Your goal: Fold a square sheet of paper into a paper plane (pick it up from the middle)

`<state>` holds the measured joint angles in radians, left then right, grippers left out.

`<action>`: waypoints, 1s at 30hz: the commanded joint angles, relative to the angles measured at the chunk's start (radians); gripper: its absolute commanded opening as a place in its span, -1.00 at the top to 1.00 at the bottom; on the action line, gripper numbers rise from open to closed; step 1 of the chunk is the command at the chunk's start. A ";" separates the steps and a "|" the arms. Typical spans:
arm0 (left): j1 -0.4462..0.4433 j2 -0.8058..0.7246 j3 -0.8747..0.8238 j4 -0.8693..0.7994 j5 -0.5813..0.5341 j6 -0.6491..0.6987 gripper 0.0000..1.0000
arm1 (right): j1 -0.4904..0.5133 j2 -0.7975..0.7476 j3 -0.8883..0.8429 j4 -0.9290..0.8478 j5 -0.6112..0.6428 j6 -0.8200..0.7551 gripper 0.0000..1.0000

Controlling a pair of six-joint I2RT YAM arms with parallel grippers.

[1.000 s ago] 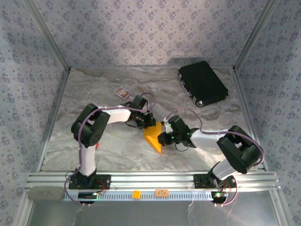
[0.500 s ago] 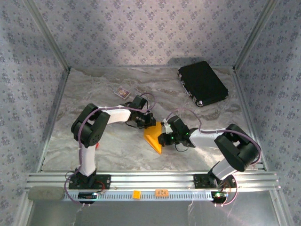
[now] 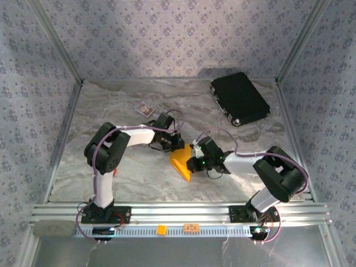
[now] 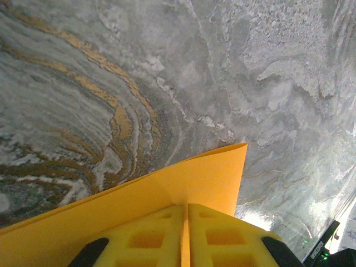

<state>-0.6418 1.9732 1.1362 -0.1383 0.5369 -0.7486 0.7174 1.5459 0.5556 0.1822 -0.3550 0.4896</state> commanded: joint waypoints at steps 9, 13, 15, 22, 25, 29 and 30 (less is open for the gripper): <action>-0.007 0.016 -0.005 -0.038 -0.017 0.010 0.78 | -0.004 -0.027 0.034 -0.036 -0.001 -0.021 0.99; -0.006 0.016 -0.007 -0.036 -0.017 0.009 0.78 | -0.005 -0.012 0.034 -0.037 -0.002 -0.023 0.99; -0.006 0.016 -0.007 -0.036 -0.017 0.009 0.78 | -0.005 -0.007 0.031 -0.035 0.000 -0.022 0.99; -0.007 0.015 -0.009 -0.034 -0.016 0.008 0.78 | -0.005 0.017 0.031 -0.030 0.004 -0.021 0.99; -0.006 0.012 -0.006 -0.033 -0.017 0.007 0.78 | -0.004 0.032 0.027 -0.033 0.010 -0.020 0.99; -0.006 0.003 0.010 -0.039 -0.017 0.017 0.75 | -0.005 0.046 0.018 -0.036 0.015 -0.021 0.99; -0.006 0.000 0.017 -0.042 -0.017 0.020 0.75 | -0.005 0.048 0.017 -0.036 0.015 -0.020 0.99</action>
<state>-0.6418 1.9732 1.1362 -0.1352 0.5350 -0.7479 0.7174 1.5616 0.5694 0.1772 -0.3595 0.4850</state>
